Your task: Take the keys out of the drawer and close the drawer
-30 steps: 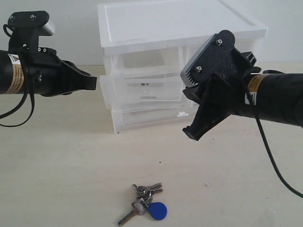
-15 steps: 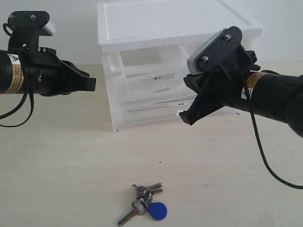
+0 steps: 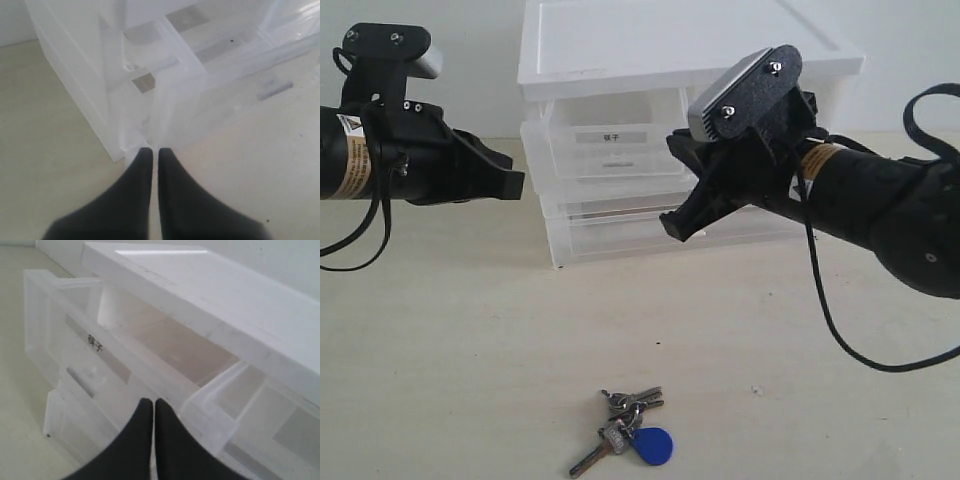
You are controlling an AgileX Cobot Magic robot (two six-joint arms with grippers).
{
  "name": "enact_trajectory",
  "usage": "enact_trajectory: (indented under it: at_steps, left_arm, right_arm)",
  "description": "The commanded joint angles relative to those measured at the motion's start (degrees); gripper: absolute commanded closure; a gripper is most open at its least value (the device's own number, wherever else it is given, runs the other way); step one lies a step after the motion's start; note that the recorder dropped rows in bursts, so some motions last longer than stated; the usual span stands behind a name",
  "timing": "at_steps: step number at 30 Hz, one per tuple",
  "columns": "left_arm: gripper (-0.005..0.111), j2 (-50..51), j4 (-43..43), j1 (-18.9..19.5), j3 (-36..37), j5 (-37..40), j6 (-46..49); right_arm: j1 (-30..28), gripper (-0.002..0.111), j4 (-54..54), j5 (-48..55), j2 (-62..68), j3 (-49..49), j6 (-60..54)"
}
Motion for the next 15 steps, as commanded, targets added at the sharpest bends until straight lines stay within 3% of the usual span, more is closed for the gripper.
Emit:
enact_trajectory:
  at_steps: [1,8,15]
  left_arm:
    - [0.102,-0.4,0.1,-0.1,-0.4,0.3,1.6]
    - [0.102,-0.4,0.1,-0.1,-0.4,3.4,1.8]
    - [0.102,-0.4,0.1,-0.1,-0.4,3.4,1.8]
  right_arm:
    - [-0.3,0.108,2.1,-3.2,0.8,-2.4,-1.5]
    - [-0.3,0.108,15.2,-3.7,2.5,-4.8,-13.4]
    - [-0.3,0.108,12.6,-9.1,3.0,-4.8,-7.7]
